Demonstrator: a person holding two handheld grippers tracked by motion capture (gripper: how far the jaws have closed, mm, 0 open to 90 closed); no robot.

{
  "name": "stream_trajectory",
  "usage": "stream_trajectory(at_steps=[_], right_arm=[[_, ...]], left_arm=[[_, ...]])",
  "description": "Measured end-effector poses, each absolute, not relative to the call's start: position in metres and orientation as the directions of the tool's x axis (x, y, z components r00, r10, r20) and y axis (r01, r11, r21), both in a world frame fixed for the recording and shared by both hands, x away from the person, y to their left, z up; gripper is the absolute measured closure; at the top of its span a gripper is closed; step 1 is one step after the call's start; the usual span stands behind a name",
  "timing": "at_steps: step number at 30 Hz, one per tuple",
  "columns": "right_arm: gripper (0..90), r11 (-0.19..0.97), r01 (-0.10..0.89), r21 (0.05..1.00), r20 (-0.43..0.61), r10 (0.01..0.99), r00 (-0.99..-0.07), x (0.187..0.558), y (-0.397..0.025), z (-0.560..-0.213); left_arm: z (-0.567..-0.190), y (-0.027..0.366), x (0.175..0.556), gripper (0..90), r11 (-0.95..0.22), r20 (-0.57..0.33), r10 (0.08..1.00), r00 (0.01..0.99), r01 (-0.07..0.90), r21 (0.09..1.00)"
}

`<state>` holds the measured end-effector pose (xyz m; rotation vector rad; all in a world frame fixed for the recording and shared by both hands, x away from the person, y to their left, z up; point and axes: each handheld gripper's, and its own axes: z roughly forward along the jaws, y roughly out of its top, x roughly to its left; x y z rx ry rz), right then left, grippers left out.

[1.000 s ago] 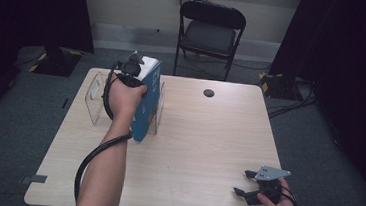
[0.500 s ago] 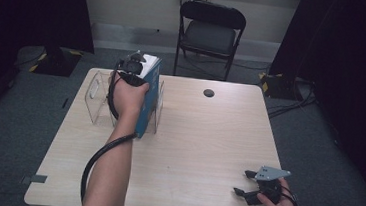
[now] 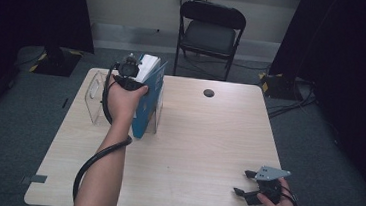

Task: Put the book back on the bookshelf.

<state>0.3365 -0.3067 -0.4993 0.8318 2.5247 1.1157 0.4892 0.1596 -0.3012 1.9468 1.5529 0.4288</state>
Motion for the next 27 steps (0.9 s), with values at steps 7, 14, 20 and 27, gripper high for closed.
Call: stream_trajectory(at_steps=[7, 14, 20, 27], right_arm=[[19.3, 0.542, 0.398, 0.740, -0.005, 0.596, -0.803, 0.337, -0.307, -0.499], [19.3, 0.542, 0.398, 0.740, -0.004, 0.596, -0.803, 0.337, -0.307, -0.499], [19.3, 0.542, 0.398, 0.740, -0.004, 0.596, -0.803, 0.337, -0.307, -0.499], [19.3, 0.541, 0.397, 0.741, -0.006, 0.597, -0.802, 0.337, -0.307, -0.499]], left_arm=[[-0.297, 0.168, 0.477, 42.8, -0.117, -0.148, 0.950, 0.275, 0.753, 0.647], [-0.295, 0.169, 0.467, 39.0, -0.114, -0.174, 0.938, 0.301, 0.739, 0.664], [-0.296, 0.173, 0.460, 36.2, -0.112, -0.185, 0.931, 0.314, 0.729, 0.675], [-0.300, 0.183, 0.454, 31.0, -0.109, -0.214, 0.918, 0.334, 0.731, 0.674]])
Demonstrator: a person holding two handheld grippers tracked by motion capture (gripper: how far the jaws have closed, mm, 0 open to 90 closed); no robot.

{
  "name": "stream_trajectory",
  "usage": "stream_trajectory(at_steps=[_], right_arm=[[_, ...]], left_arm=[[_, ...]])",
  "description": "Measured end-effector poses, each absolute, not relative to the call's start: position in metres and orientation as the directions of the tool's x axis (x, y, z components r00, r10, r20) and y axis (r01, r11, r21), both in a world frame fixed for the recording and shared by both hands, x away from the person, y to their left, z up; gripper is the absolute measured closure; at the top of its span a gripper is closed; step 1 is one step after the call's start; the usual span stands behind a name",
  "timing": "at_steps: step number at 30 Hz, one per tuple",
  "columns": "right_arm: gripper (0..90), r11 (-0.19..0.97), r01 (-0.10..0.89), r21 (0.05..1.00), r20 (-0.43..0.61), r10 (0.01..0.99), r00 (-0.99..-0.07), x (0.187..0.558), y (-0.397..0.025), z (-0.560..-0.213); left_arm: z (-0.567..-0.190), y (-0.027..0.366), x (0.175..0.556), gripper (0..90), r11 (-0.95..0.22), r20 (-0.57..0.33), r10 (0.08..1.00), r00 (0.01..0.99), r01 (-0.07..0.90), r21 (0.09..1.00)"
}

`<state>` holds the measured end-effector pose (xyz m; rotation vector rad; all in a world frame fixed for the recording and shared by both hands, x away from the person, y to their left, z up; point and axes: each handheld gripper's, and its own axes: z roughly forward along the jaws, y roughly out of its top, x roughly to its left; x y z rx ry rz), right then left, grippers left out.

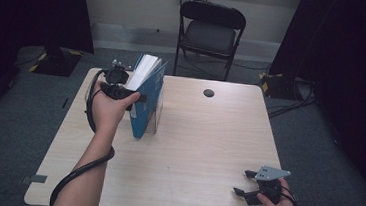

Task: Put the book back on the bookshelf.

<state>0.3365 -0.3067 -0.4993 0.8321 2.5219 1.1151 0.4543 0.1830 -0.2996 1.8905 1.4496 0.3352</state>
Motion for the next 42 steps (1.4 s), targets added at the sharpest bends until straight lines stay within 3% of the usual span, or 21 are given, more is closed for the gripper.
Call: stream_trajectory(at_steps=[16, 42], right_arm=[[19.3, 0.541, 0.398, 0.741, -0.006, 0.597, -0.802, 0.337, -0.307, -0.499], [19.3, 0.541, 0.397, 0.741, -0.007, 0.597, -0.802, 0.337, -0.307, -0.499]], left_arm=[[-0.302, 0.189, 0.443, 23.2, -0.131, -0.261, 0.879, 0.400, 0.727, 0.674], [-0.311, 0.202, 0.425, 27.0, -0.155, -0.267, 0.861, 0.432, 0.724, 0.673]])
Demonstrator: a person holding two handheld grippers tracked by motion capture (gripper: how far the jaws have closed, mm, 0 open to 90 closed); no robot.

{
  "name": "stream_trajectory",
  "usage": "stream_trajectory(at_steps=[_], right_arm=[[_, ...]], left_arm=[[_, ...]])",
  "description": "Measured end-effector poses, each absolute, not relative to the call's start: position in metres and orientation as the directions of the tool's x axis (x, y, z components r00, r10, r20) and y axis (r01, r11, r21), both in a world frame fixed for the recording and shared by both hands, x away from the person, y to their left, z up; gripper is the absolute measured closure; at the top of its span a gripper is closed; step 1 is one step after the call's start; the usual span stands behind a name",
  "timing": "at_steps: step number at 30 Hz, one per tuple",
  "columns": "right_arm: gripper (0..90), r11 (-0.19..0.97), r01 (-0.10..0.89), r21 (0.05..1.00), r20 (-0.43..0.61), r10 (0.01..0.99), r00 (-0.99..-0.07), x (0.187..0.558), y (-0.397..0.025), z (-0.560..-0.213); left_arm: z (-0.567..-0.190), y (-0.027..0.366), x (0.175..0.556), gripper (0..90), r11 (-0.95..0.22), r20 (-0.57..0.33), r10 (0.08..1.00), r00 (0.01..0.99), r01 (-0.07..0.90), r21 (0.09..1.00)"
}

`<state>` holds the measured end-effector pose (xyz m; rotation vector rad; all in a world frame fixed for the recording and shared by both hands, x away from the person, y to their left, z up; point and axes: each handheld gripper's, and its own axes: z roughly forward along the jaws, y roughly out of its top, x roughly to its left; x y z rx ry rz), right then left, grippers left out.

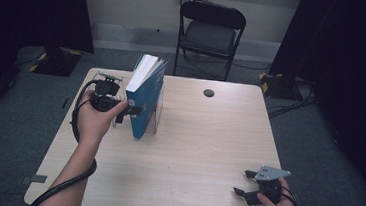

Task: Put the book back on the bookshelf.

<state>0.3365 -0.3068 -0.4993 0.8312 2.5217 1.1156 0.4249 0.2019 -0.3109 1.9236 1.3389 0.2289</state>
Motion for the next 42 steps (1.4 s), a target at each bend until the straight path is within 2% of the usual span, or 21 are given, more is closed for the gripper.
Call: stream_trajectory(at_steps=[11, 42], right_arm=[[19.3, 0.542, 0.396, 0.741, -0.006, 0.595, -0.804, 0.336, -0.307, -0.499], [19.3, 0.543, 0.395, 0.741, -0.007, 0.595, -0.803, 0.336, -0.307, -0.499]], left_arm=[[-0.325, 0.206, 0.418, 25.5, -0.163, -0.303, 0.835, 0.460, 0.731, 0.662], [-0.362, 0.217, 0.399, 19.4, -0.187, -0.323, 0.813, 0.485, 0.742, 0.644]])
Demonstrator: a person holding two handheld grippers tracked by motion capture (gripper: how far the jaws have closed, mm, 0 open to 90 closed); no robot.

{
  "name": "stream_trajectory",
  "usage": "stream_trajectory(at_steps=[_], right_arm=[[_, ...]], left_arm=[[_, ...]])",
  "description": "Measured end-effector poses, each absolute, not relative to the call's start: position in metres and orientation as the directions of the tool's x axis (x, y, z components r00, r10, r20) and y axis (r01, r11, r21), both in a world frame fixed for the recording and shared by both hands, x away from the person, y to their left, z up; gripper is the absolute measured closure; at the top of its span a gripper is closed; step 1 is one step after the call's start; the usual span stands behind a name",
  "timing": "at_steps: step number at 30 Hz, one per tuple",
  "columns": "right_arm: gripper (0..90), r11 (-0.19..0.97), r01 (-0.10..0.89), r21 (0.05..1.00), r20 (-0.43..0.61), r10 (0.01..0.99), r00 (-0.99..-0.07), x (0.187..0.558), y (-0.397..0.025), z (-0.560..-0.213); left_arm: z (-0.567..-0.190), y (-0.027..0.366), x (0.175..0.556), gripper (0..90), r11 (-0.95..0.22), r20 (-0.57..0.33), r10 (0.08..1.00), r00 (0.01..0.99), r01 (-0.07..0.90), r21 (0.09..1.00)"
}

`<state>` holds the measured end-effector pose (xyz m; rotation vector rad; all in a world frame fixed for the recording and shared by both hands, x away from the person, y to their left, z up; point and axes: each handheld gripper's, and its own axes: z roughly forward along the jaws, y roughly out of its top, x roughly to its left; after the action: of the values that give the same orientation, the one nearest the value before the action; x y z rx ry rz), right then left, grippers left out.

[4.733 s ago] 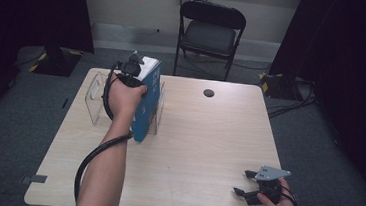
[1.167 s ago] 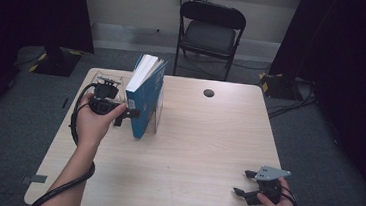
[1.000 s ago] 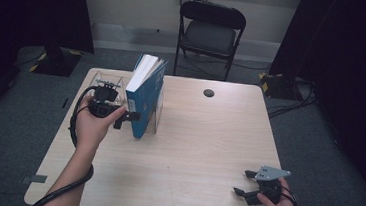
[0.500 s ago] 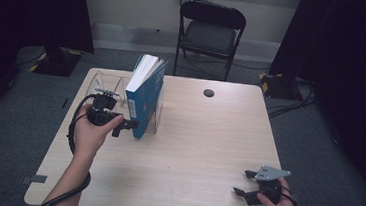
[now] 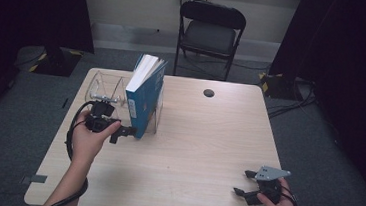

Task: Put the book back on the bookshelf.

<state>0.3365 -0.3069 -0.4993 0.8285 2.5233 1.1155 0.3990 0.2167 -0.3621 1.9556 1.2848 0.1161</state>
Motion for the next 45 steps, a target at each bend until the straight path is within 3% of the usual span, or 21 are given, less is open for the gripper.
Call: stream_trajectory(at_steps=[45], right_arm=[[19.3, 0.543, 0.395, 0.741, -0.007, 0.595, -0.804, 0.336, -0.307, -0.499]], left_arm=[[-0.420, 0.218, 0.378, 19.3, -0.232, -0.315, 0.808, 0.498, 0.760, 0.606]])
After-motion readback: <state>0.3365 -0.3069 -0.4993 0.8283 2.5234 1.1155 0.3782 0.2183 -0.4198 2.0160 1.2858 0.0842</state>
